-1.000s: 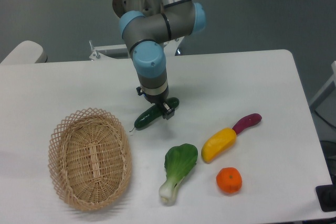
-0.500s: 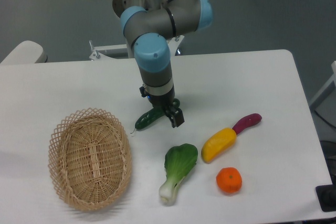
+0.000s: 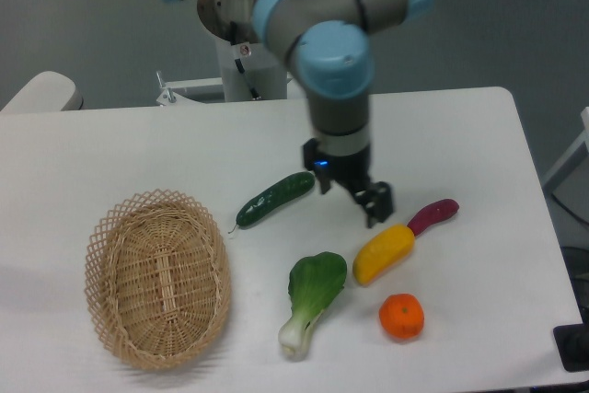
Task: Place the cucumber on the table
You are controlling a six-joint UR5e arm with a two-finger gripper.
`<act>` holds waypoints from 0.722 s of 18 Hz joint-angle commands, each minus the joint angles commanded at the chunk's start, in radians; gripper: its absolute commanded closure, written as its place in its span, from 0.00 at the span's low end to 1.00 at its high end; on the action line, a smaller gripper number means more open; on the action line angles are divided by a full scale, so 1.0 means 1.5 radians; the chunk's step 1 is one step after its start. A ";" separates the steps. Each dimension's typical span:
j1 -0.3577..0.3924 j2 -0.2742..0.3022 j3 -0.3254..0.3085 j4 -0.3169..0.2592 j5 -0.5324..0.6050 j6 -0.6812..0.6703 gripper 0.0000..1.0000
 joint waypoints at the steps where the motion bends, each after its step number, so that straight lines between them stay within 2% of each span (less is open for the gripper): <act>1: 0.024 -0.009 0.020 -0.006 -0.013 0.038 0.00; 4: 0.056 -0.012 0.033 -0.008 -0.027 0.125 0.00; 9: 0.098 -0.016 0.038 -0.012 -0.056 0.194 0.00; 13: 0.114 -0.015 0.033 -0.016 -0.058 0.261 0.00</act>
